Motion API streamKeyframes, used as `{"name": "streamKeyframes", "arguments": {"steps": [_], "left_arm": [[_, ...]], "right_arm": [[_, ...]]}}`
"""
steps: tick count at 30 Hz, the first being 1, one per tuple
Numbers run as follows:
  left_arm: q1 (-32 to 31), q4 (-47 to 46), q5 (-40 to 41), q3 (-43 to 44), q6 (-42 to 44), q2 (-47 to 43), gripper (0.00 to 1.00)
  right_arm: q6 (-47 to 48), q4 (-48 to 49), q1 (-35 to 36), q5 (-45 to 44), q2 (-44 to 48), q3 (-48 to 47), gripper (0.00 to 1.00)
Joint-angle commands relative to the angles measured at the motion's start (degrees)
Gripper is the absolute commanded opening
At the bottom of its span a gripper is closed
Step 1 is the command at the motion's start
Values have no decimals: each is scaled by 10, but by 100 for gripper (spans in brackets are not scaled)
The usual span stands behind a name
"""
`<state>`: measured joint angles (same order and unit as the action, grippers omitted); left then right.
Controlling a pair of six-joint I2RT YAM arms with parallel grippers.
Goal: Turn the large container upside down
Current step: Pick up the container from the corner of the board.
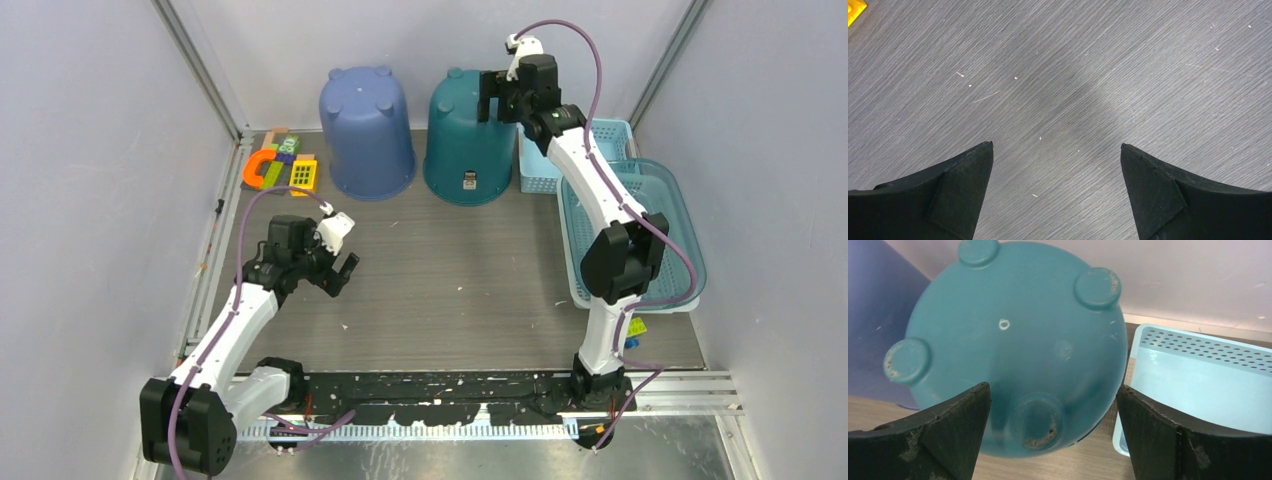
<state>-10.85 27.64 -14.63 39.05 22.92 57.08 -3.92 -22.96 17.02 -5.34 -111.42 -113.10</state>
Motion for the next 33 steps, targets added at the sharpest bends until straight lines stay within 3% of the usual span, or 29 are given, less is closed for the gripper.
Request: {"name": "streamKeyframes", "arguments": {"steps": [1,10,16,25,33], "left_arm": [[3,-21,-14,1,-3,-12,100],[4,-17,-17,2,-3,-16,100],[6,-16,-16,2,-3,-21,100],[7,-18,-17,2,-3,-21,100],[7,-18,-18,2,-4,-20,100]], "right_arm": [[-1,-23,-1,40,57,-28,99],[32,-5,-1,42,98,63,100],[34,-9,-4,45,79,65,100],[36,-28,-9,120,75,76,99],[55,-36,-12,119,49,70,100]]}}
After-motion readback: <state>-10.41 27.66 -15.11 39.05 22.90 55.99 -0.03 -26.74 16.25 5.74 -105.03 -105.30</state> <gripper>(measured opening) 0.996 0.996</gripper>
